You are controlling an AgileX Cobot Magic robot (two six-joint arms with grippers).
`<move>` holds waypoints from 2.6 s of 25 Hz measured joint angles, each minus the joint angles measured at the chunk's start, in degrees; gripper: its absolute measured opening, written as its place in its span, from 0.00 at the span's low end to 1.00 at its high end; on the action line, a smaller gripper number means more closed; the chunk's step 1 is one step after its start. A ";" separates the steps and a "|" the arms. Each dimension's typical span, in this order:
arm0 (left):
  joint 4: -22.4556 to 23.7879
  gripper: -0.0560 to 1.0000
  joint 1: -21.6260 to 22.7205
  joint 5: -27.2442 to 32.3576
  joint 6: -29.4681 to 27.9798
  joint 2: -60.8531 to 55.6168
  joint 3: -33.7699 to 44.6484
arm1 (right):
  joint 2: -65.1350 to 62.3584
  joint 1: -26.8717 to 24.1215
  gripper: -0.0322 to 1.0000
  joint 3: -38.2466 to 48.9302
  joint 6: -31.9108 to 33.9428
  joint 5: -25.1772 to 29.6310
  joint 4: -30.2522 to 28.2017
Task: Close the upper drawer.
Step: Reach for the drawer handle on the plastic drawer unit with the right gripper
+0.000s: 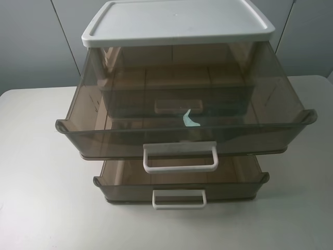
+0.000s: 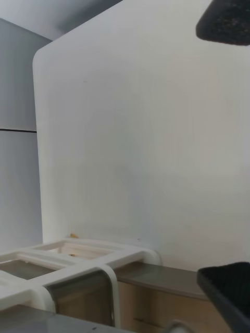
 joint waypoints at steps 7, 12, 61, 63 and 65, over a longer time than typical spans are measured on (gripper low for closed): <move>0.00 0.75 0.00 0.00 0.00 0.00 0.00 | 0.00 0.00 0.64 0.00 0.00 0.00 0.63; 0.00 0.75 0.00 0.00 0.00 0.00 0.00 | 0.13 0.00 0.64 0.00 0.23 0.00 3.97; 0.00 0.75 0.00 0.00 0.00 0.00 0.00 | 72.14 65.95 0.64 -30.30 -24.78 1.64 11.46; 0.00 0.75 0.00 0.00 0.00 0.00 0.00 | 72.88 65.95 0.64 -30.30 -24.89 1.18 11.54; 0.00 0.75 0.00 0.00 0.00 0.00 0.00 | 73.87 65.95 0.64 -30.30 -24.89 1.06 11.54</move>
